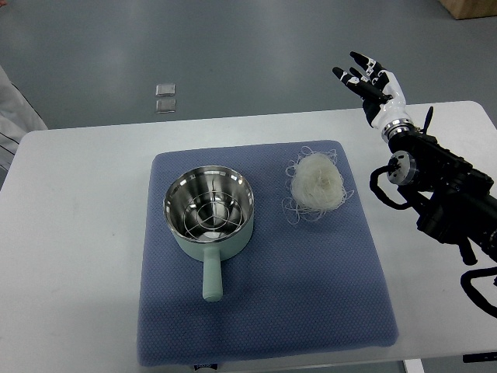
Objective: Put vermicelli into pot with right hand
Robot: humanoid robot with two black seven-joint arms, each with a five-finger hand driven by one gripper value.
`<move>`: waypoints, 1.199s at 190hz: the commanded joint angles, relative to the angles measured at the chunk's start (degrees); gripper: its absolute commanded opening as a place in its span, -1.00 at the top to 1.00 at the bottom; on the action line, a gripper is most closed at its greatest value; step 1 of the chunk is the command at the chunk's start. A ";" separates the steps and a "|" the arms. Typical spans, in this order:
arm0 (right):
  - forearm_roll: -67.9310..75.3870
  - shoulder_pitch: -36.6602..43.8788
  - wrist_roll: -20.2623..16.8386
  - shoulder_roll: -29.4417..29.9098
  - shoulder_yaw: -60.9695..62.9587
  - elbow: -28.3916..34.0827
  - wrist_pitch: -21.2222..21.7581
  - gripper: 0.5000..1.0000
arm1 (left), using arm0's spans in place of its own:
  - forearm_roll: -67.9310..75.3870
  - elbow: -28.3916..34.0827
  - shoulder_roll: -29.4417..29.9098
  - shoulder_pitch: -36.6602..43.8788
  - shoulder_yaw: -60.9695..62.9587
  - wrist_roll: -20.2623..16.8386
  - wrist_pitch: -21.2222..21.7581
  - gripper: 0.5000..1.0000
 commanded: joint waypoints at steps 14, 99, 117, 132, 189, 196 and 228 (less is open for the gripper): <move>-0.01 0.09 0.00 0.00 0.00 0.00 0.00 -0.68 | -0.02 0.00 0.00 0.00 0.18 0.00 -0.01 -1.00; 0.08 0.27 0.00 0.09 0.09 0.09 0.00 -0.68 | -0.10 0.00 0.00 0.00 0.01 0.00 -0.01 -1.00; 0.08 0.27 0.00 -0.09 0.09 0.09 0.00 -0.68 | -0.10 0.00 0.00 0.00 0.01 0.09 -0.01 -1.00; 0.08 0.27 0.00 -0.18 0.00 0.00 0.00 -0.68 | -0.10 0.00 0.00 0.00 0.01 0.09 -0.01 -1.00; 0.08 0.27 0.09 -0.09 0.09 0.00 -0.17 -0.68 | -0.10 0.00 0.00 0.00 0.01 0.09 -0.01 -1.00; 0.08 0.35 0.09 -0.09 0.09 0.00 -0.17 -0.68 | -0.10 0.00 0.00 0.00 0.01 0.09 -0.01 -1.00; 0.08 0.35 0.09 -0.09 0.09 0.09 -0.17 -0.68 | -0.10 0.00 0.00 0.00 0.01 0.00 -0.01 -1.00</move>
